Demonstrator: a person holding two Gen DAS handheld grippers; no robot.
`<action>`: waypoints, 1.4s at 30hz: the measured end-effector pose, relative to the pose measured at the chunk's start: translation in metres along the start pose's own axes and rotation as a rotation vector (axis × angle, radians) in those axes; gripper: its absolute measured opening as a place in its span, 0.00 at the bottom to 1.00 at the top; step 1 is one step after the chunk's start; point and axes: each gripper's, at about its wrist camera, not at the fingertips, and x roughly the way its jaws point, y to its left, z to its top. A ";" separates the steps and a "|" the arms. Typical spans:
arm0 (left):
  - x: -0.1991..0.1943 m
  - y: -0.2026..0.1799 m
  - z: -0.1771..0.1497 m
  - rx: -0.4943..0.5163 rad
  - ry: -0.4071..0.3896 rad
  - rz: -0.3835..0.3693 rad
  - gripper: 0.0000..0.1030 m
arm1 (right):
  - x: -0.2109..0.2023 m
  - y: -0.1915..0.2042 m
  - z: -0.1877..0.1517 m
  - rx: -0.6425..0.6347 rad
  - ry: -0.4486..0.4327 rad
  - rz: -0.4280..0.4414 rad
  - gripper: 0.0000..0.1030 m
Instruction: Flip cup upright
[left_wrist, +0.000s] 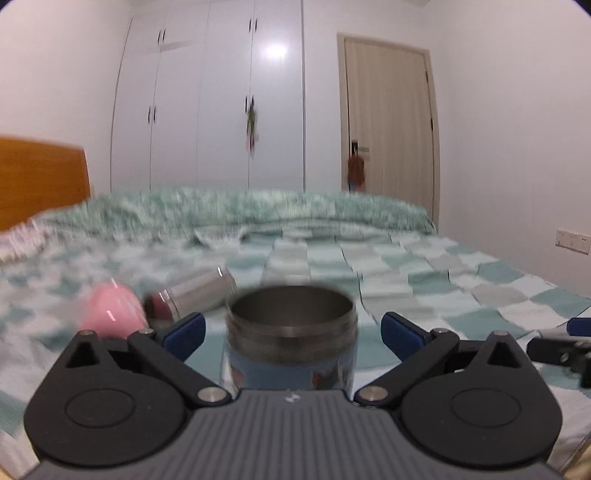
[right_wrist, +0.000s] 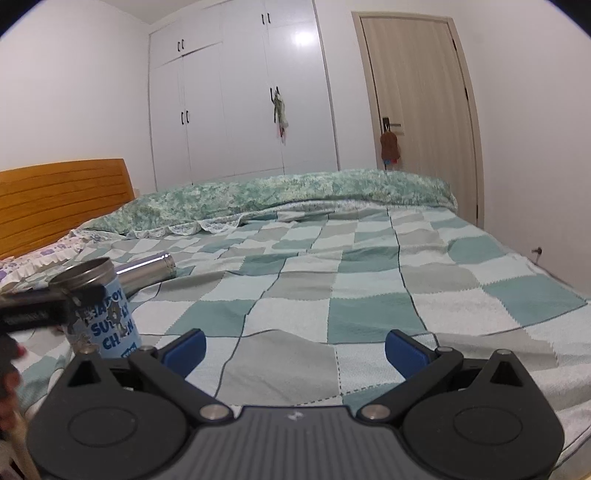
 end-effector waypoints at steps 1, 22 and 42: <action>-0.011 0.000 0.007 0.005 -0.029 0.018 1.00 | -0.003 0.001 0.000 -0.003 -0.011 0.000 1.00; -0.150 0.033 -0.051 -0.031 0.018 0.024 1.00 | -0.116 0.052 -0.042 -0.134 -0.058 -0.008 1.00; -0.156 0.028 -0.070 -0.015 -0.049 0.064 1.00 | -0.125 0.046 -0.053 -0.110 -0.093 -0.042 1.00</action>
